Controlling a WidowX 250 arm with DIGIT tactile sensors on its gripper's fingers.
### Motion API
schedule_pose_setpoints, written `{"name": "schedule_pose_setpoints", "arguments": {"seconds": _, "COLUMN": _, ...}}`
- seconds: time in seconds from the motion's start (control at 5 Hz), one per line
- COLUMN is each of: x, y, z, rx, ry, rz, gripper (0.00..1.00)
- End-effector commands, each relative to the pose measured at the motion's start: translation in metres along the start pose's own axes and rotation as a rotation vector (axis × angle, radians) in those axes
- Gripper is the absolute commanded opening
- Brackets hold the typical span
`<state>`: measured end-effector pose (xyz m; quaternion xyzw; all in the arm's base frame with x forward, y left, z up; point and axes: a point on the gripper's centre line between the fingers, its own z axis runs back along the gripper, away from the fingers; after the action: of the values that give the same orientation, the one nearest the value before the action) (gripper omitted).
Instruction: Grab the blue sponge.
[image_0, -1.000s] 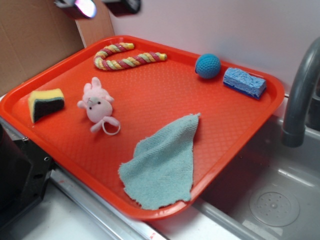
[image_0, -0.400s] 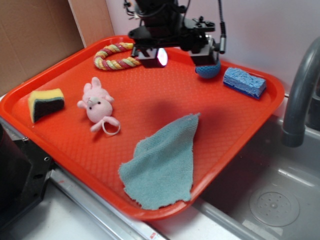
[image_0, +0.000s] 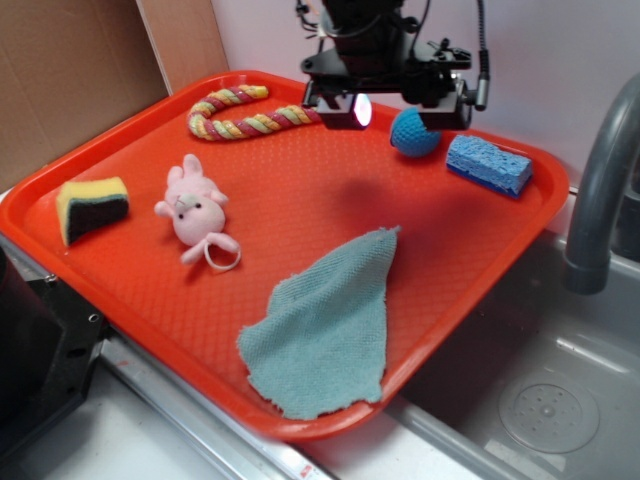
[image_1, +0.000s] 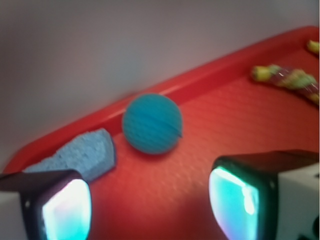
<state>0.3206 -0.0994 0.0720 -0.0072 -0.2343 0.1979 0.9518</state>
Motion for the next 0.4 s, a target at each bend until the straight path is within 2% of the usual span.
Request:
{"name": "schedule_pose_setpoints", "arguments": {"seconds": 0.0, "x": 0.0196, "y": -0.0188, "z": -0.0187, "rx": -0.02, "ry": 0.015, "rz": -0.049, "gripper": 1.0}}
{"name": "schedule_pose_setpoints", "arguments": {"seconds": 0.2, "x": 0.0163, "y": -0.0278, "z": -0.0261, "rx": -0.014, "ry": 0.024, "rz": -0.072, "gripper": 1.0}}
